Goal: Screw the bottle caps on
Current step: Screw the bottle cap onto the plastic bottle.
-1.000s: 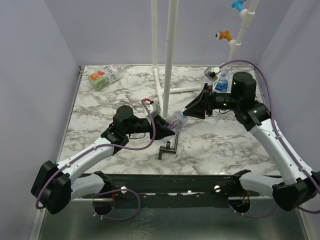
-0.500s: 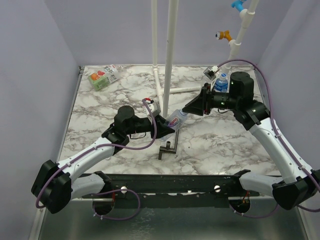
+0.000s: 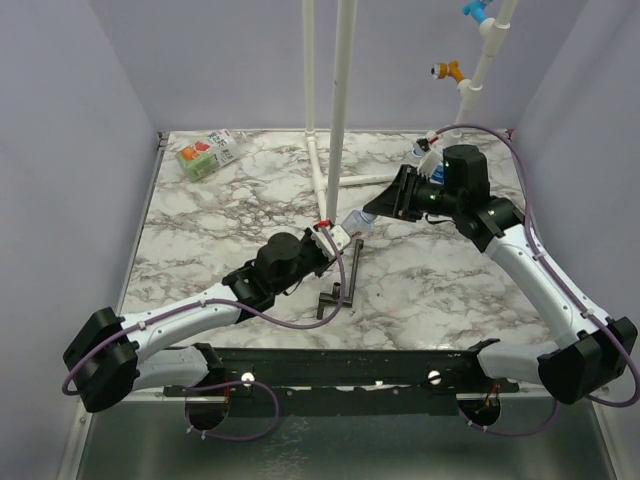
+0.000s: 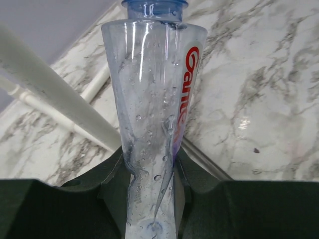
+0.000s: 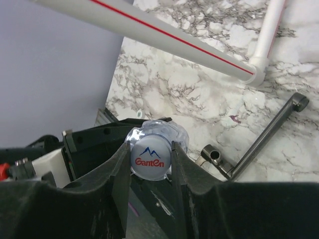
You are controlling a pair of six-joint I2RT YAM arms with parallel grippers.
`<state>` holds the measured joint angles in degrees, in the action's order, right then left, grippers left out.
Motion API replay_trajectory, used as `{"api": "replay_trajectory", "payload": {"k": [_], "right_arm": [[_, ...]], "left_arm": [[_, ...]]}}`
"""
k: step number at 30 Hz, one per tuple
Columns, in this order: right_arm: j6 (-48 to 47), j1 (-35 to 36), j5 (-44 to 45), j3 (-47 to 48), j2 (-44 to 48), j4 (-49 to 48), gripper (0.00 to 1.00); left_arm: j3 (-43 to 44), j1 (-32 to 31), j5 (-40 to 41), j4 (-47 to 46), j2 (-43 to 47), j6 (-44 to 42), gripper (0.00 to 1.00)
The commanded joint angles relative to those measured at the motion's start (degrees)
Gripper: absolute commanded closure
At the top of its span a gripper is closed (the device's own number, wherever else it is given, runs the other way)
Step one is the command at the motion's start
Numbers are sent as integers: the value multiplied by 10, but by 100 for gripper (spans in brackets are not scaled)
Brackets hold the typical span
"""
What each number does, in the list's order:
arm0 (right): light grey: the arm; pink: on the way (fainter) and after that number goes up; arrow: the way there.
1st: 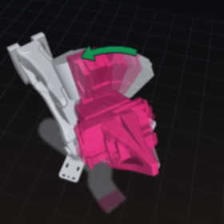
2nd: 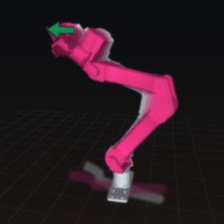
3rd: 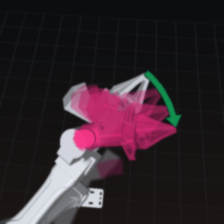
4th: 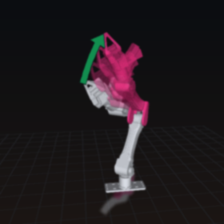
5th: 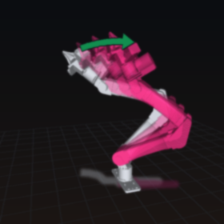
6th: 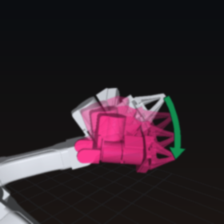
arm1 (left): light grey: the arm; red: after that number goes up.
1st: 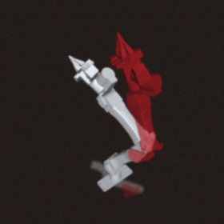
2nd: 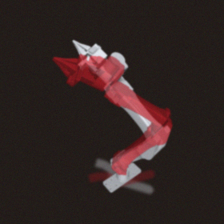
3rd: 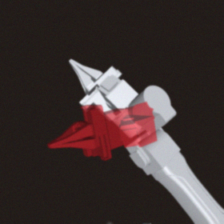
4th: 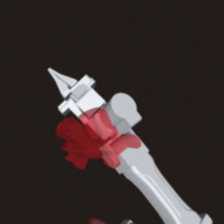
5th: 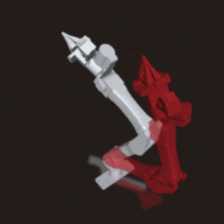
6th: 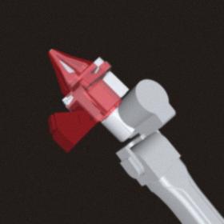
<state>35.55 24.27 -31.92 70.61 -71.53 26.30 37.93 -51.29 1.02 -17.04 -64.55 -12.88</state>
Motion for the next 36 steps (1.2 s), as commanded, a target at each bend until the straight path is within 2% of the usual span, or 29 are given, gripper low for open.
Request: {"api": "replay_trajectory", "payload": {"k": [1,5,8,12,14,17,19,23,26,30,36], "right_arm": [[104,23,25,-47,-5,45,93],[129,24,53,-60,10,21,87],[132,24,78,-45,18,15,73],[117,24,113,-10,30,18,23],[101,24,140,12,40,28,2],[58,24,168,35,60,31,0],[15,24,154,34,77,13,0],[-86,24,32,16,96,-30,0],[-137,24,-49,5,90,-31,0],[-140,24,-155,-33,92,-79,2],[-152,24,-217,-52,89,-111,13]], "left_arm": [[26,-20,176,-147,-19,-110,100],[17,-20,156,-143,-19,-117,100],[16,-19,126,-108,-11,-112,100],[25,-14,57,-35,-3,-92,100],[32,1,7,11,2,-82,100],[42,43,-104,64,14,-46,100],[48,72,-183,89,20,-23,100],[45,130,-347,91,35,47,100],[47,150,-441,90,39,96,100],[38,161,-516,56,52,167,100],[34,177,-577,-7,52,242,100]]}}
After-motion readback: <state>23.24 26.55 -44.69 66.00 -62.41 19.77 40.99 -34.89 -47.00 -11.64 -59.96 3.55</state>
